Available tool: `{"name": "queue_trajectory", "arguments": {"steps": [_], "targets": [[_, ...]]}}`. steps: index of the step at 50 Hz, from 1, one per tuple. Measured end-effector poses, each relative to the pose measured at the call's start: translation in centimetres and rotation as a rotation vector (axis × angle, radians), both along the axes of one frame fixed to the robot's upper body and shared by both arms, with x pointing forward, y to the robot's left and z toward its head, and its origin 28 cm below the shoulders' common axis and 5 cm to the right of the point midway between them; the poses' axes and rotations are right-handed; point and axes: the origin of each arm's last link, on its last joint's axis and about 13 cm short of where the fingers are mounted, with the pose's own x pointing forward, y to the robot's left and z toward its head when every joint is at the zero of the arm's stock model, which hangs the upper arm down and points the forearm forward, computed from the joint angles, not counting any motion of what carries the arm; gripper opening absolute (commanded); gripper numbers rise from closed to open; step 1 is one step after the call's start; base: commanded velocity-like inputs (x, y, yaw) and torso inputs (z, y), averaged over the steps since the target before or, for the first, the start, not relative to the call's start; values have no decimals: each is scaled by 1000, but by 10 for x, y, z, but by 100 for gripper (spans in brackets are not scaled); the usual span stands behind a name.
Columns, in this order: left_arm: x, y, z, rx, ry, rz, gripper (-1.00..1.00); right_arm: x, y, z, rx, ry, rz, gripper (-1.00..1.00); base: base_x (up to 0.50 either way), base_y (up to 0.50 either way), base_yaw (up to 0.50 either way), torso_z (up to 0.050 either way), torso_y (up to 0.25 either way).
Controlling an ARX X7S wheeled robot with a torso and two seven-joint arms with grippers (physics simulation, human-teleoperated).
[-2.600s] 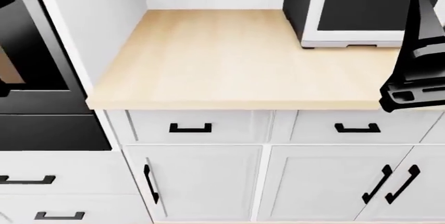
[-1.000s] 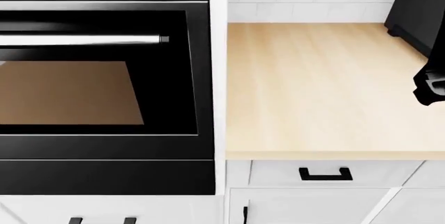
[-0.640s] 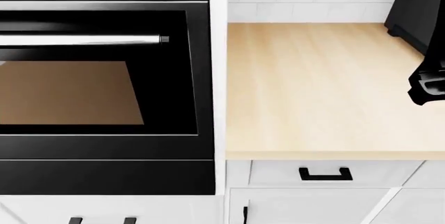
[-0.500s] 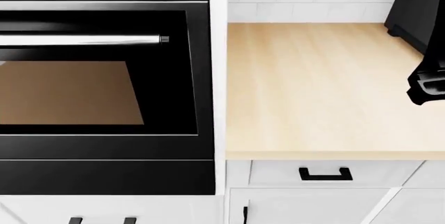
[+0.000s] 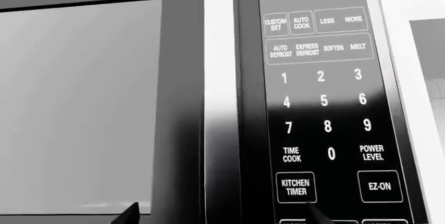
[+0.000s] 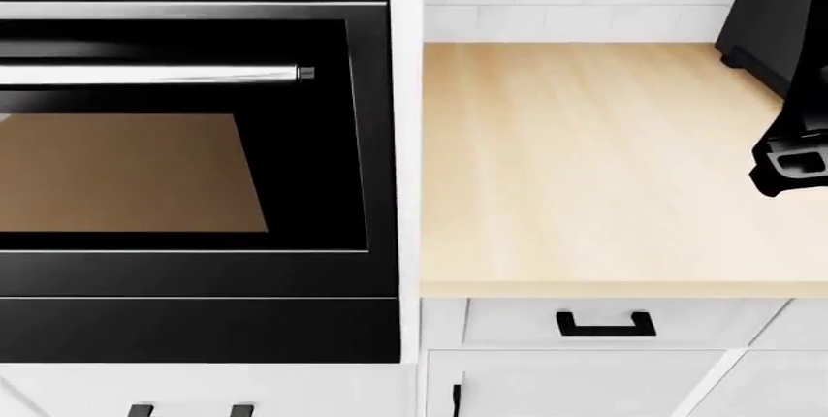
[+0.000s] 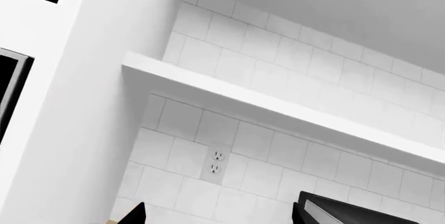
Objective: Open the microwave door
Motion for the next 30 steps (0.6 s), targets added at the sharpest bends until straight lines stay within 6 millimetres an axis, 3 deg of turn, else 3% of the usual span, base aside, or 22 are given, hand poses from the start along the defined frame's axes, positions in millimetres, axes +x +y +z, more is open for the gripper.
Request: {"name": "queue_trajectory", "arguments": {"steps": [25, 26, 30], "targets": [[74, 1, 13, -65, 92, 62, 100, 6, -1, -7, -11, 21, -5, 100, 0, 0, 0, 0, 0], [77, 0, 13, -64, 98, 64, -100, 6, -1, -7, -11, 22, -5, 100, 0, 0, 0, 0, 0], [91, -4, 9, -54, 117, 71, -100, 7, -2, -9, -10, 26, -6, 100, 0, 0, 0, 0, 0]]}}
